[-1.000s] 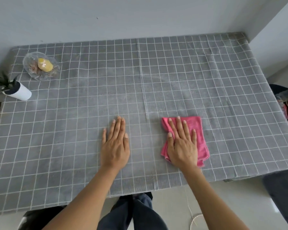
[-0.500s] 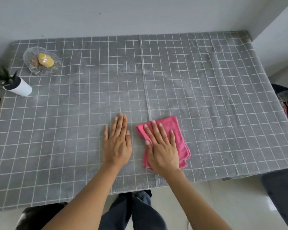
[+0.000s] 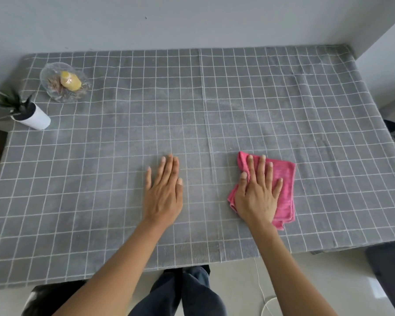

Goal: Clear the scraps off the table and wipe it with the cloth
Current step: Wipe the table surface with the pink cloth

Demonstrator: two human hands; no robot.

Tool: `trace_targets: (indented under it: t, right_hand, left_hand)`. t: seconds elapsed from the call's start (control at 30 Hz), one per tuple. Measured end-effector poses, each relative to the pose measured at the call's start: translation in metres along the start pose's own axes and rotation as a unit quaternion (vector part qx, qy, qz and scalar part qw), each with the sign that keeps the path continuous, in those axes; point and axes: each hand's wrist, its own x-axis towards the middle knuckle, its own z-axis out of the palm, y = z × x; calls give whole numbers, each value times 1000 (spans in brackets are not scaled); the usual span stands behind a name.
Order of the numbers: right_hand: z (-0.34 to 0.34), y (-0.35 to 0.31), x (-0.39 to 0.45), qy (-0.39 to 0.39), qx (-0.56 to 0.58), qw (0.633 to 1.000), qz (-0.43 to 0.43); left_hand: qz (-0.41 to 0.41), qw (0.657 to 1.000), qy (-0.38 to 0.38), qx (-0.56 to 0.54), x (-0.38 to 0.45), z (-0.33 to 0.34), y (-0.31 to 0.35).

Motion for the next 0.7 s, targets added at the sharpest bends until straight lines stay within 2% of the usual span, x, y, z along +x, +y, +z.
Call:
trace_targets:
  t: [0.17,0.27,0.33,0.5,0.57,0.63,0.7]
  right_hand:
    - [17,-54,-13,-52,-5,986,-160]
    - [23,-64,-18,-48,-5,974,-223]
    - [20,-52,-5,-41,-8,976,-213]
    - [7,-31,39,-12,10,999,-30]
    - [7,-39,38,-7,24,1000,0]
    - [10,-55,27,-21,31,999,-26]
    - [17,-71,10,-37,22,994,-104]
  left_hand:
    - [-32,999,4,-9,45,-8,-25]
    - [-33,999,3,-4,58,-8,-31]
    - [-29,1000,12,2,58,-8,-31]
    - [-28,999,14,10,55,-10,-32]
    - [-27,999,14,13,55,-10,-32]
    - [-25,999,16,14,55,-10,-32]
    - [-25,999,16,16,55,-9,-32]
